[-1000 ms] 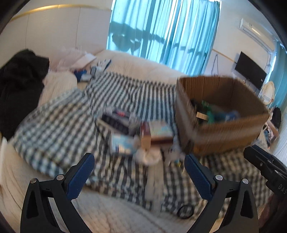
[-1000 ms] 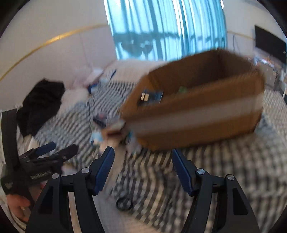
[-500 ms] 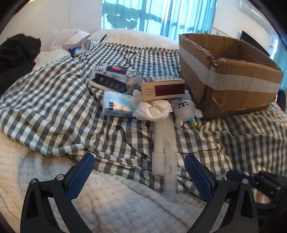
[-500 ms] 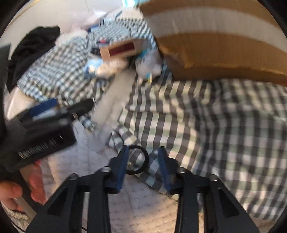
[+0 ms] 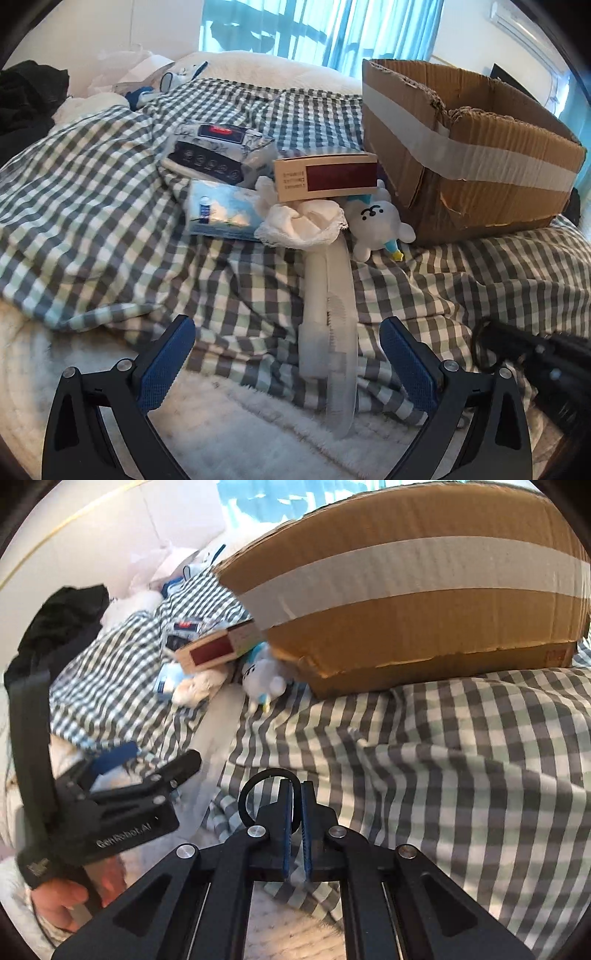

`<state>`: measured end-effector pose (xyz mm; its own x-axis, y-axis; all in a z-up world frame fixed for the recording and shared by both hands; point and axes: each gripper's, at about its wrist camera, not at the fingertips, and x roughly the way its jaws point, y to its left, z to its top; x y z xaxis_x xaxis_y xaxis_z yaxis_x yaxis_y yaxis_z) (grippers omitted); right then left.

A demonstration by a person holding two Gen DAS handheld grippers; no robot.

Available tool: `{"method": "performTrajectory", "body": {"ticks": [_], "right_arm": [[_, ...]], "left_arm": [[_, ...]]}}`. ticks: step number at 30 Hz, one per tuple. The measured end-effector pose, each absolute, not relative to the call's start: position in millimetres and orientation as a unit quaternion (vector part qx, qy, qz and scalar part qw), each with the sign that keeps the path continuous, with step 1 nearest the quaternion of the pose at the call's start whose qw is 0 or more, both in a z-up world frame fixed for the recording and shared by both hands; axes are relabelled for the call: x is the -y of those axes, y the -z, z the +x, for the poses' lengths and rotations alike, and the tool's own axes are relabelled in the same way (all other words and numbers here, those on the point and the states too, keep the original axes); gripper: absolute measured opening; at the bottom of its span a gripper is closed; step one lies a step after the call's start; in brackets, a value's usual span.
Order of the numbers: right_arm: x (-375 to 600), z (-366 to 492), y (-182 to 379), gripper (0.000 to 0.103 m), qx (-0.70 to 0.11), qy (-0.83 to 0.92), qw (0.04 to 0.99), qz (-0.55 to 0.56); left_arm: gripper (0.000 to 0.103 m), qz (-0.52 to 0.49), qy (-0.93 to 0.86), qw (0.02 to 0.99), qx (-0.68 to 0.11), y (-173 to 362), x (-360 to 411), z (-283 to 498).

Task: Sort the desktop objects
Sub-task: 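Grasp the black hair tie with the right tool while the left tool grasps the white curved plastic item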

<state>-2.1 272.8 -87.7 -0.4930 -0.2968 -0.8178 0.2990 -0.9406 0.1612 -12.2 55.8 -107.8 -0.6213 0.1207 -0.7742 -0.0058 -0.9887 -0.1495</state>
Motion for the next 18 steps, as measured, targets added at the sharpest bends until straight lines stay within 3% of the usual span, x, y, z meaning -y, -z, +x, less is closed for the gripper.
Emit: {"method": "performTrajectory", "body": {"ticks": [3,4,5,7,8,11,18], "right_arm": [[-273,-10,83,0.004,0.011,0.866,0.179,0.467],[-272,-12,81,0.004,0.013,0.867,0.18,0.465],[-273,-14,81,0.004,0.016,0.865,0.184,0.467],[-274,-15,83,0.004,0.022,0.865,0.186,0.466],[-274,-16,84,0.004,0.024,0.863,0.189,0.467],[-274,-18,83,0.004,0.029,0.864,0.192,0.465],[-268,-14,79,0.004,0.033,0.865,0.2,0.459]], "left_arm": [[0.089,-0.437,-0.896,0.049,0.064,113,-60,-19],[0.077,-0.442,-0.893,0.051,0.061,116,-61,-21],[0.055,-0.449,-0.89,0.054,0.059,120,-62,-24],[0.03,-0.464,-0.879,0.08,0.071,127,-61,-28],[0.024,-0.463,-0.877,0.092,0.087,127,-59,-27],[0.014,-0.461,-0.878,0.094,0.092,123,-57,-24],[0.015,-0.478,-0.871,0.085,0.079,125,-58,-21]]}}
